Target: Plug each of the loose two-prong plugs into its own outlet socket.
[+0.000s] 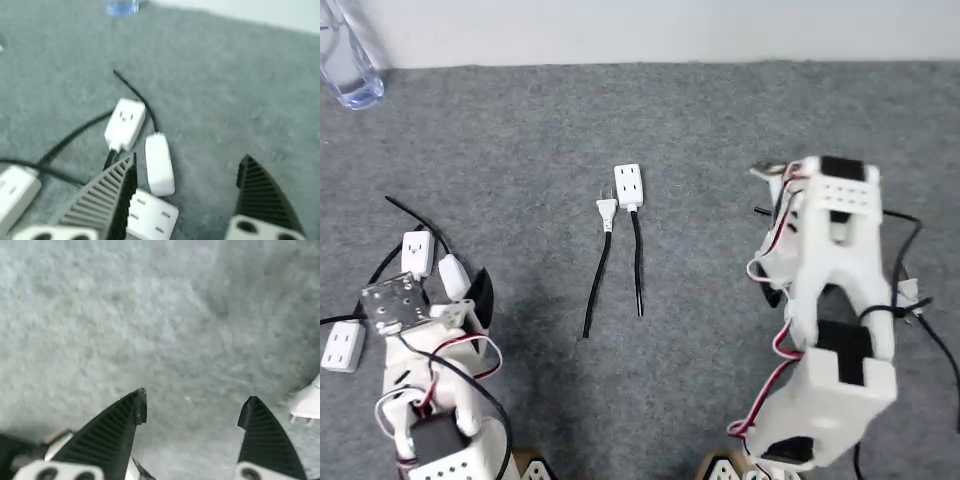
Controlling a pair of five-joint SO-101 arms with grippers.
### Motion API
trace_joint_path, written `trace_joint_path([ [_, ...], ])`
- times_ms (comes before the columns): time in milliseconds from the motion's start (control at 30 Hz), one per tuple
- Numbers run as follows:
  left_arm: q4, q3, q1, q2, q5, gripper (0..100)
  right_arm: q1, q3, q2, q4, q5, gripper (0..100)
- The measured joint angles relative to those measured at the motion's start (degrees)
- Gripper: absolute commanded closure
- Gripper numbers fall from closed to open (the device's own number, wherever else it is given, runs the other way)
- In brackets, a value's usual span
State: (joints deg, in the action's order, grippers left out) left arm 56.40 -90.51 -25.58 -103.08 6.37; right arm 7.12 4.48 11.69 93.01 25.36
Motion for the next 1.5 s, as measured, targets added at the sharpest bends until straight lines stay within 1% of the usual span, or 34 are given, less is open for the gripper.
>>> trace_joint_path([
  [67,1.8,3.6,1.8,0.0,0.1,69,0.1,4.9,-1.9,-4.7,-2.5,70.3],
  [267,4.5,8.9,11.9,0.0,0.8,69,-0.5,22.9,-6.9,-23.0,-12.2,70.3],
  [333,4.6,11.3,13.3,0.0,2.1,69,-0.3,28.4,-7.6,-30.1,-14.7,70.3],
  [400,5.2,14.9,14.0,0.0,2.6,69,-0.4,31.2,-8.4,-34.5,-15.8,70.3],
  [567,9.8,26.0,14.5,0.0,3.1,69,-1.7,31.7,-8.8,-36.7,-16.4,70.3],
  [633,10.0,28.8,14.5,0.7,3.1,69,-1.9,31.7,-8.8,-36.9,-16.4,70.3],
  [733,9.5,33.4,14.5,6.3,3.1,69,-2.0,32.2,-8.9,-37.7,-16.4,70.3],
  [867,7.8,43.1,14.5,18.9,3.1,69,-2.0,32.5,-9.3,-38.1,-16.4,70.3],
  [1033,8.7,58.4,19.0,41.5,3.4,70,-2.0,32.5,-9.3,-38.1,-16.4,70.3],
  [1167,12.9,69.5,23.3,61.0,9.4,70,-2.0,32.7,-9.3,-38.4,-16.4,70.3],
  [1300,13.7,80.5,24.4,78.5,14.6,70,-2.0,32.7,-9.3,-38.4,-16.4,70.3],
  [1500,13.7,95.6,26.0,103.5,16.3,70,-2.0,32.7,-9.3,-38.4,-16.4,70.3],
])
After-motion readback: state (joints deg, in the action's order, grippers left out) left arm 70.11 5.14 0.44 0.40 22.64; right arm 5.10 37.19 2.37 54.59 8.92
